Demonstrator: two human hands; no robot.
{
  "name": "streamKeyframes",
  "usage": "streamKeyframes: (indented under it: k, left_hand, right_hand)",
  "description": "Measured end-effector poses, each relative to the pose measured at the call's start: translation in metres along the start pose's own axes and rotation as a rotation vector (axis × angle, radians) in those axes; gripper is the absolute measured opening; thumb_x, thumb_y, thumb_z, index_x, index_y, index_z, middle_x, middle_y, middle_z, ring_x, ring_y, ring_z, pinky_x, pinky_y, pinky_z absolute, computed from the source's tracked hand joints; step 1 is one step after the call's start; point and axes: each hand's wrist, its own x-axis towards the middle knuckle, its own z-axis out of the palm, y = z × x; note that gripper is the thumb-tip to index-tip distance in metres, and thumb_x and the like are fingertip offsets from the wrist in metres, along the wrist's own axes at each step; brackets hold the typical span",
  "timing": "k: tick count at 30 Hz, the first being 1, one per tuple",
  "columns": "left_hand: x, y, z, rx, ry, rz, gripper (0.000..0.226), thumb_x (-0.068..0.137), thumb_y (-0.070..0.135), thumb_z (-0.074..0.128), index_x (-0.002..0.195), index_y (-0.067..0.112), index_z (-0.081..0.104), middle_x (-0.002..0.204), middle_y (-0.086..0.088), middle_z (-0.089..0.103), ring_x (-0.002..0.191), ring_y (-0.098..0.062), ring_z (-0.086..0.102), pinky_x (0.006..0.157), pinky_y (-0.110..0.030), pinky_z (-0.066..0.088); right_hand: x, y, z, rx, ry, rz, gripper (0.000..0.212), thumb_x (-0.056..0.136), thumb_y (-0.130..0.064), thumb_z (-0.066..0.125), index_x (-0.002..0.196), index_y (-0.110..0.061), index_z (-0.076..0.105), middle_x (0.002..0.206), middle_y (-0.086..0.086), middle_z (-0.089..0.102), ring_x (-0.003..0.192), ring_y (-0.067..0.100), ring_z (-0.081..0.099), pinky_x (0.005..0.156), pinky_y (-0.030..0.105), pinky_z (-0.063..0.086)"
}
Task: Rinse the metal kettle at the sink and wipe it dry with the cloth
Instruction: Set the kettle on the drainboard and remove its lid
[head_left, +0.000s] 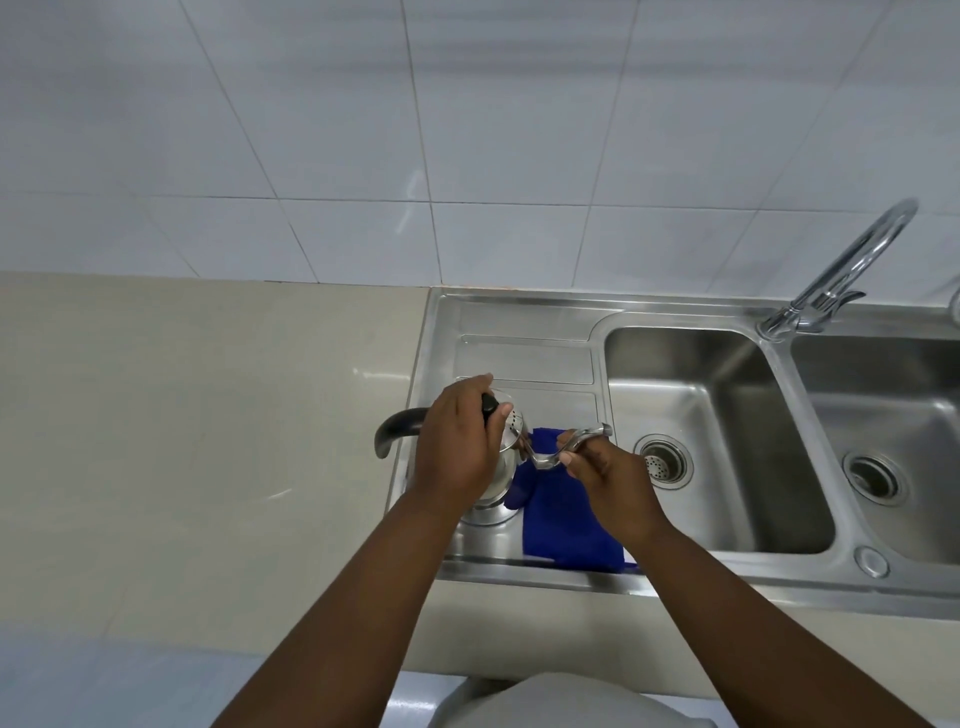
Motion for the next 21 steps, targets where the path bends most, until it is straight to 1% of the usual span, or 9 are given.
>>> streamKeyframes:
  k: [3,6,9,11,13,16,17,19,21]
  left_hand:
    - [0.001,0.001,0.003,0.003,0.001,-0.007,0.036,0.097,0.029,0.05,0.127,0.009,0.055,0.122,-0.008,0.064,0.112,-0.021,0.06,0.094,-0.027,0.046]
    - [0.002,0.0,0.004,-0.008,0.005,0.008,0.034,0.097,0.027,0.051,0.125,0.008,0.056,0.122,-0.009,0.064,0.111,-0.022,0.061,0.092,-0.022,0.044]
    - [0.003,0.003,-0.001,-0.175,0.034,-0.082,0.031,0.099,0.026,0.046,0.125,0.011,0.054,0.128,-0.003,0.062,0.114,-0.016,0.059,0.094,-0.018,0.045]
    - [0.004,0.002,-0.003,-0.213,0.025,-0.091,0.034,0.099,0.029,0.044,0.126,0.011,0.053,0.131,0.0,0.06,0.118,-0.01,0.056,0.095,-0.011,0.04]
    - [0.003,0.001,-0.004,-0.228,0.001,-0.065,0.037,0.096,0.032,0.043,0.126,0.012,0.053,0.132,0.002,0.059,0.117,-0.005,0.053,0.097,-0.014,0.042]
    - [0.004,-0.002,-0.011,-0.358,0.002,-0.099,0.031,0.098,0.026,0.046,0.125,0.011,0.051,0.133,0.008,0.056,0.119,-0.003,0.054,0.1,-0.02,0.045]
    - [0.003,-0.002,-0.016,-0.38,0.022,-0.099,0.031,0.099,0.024,0.046,0.127,0.011,0.05,0.132,0.011,0.055,0.12,-0.004,0.055,0.1,-0.02,0.045]
    - [-0.002,-0.005,-0.03,-0.376,0.092,-0.072,0.035,0.098,0.027,0.048,0.13,0.015,0.049,0.13,0.016,0.055,0.12,-0.005,0.056,0.097,-0.02,0.045]
    - [-0.009,-0.015,-0.048,-0.342,0.172,-0.036,0.039,0.095,0.029,0.048,0.132,0.017,0.05,0.124,0.023,0.054,0.116,-0.002,0.057,0.096,-0.016,0.043]
  right_hand:
    - [0.0,0.0,0.0,-0.001,0.003,-0.01,0.021,0.094,-0.023,0.062,0.114,-0.022,0.068,0.091,-0.014,0.068,0.088,0.0,0.065,0.08,0.009,0.045]
    - [-0.001,0.001,0.001,0.005,0.009,-0.007,0.021,0.094,-0.022,0.062,0.114,-0.021,0.068,0.094,-0.008,0.071,0.091,0.009,0.068,0.084,0.016,0.049]
    - [-0.001,0.001,0.001,-0.007,0.014,-0.002,0.019,0.095,-0.022,0.061,0.113,-0.021,0.068,0.095,-0.004,0.073,0.091,0.012,0.069,0.085,0.021,0.052]
    - [-0.001,0.001,0.0,-0.037,0.015,-0.015,0.018,0.095,-0.023,0.061,0.112,-0.021,0.068,0.096,-0.003,0.074,0.09,0.011,0.069,0.086,0.023,0.053]
    - [-0.001,0.001,0.0,-0.075,0.012,-0.028,0.018,0.095,-0.024,0.061,0.111,-0.021,0.068,0.097,-0.003,0.075,0.089,0.011,0.069,0.086,0.024,0.054]
    - [0.0,0.0,-0.001,-0.096,0.01,-0.039,0.018,0.095,-0.024,0.06,0.111,-0.021,0.068,0.095,-0.003,0.074,0.088,0.011,0.069,0.085,0.025,0.054]
    - [0.001,-0.001,-0.002,-0.097,0.007,-0.043,0.017,0.095,-0.024,0.06,0.111,-0.021,0.068,0.093,-0.004,0.073,0.088,0.011,0.069,0.085,0.024,0.054]
    - [0.001,-0.001,-0.002,-0.108,-0.004,-0.045,0.017,0.096,-0.024,0.06,0.111,-0.021,0.066,0.091,-0.007,0.07,0.087,0.01,0.068,0.083,0.022,0.051]
    - [0.001,-0.001,-0.003,-0.124,-0.008,-0.051,0.018,0.096,-0.023,0.059,0.112,-0.021,0.066,0.092,-0.008,0.068,0.086,0.01,0.067,0.083,0.021,0.051]
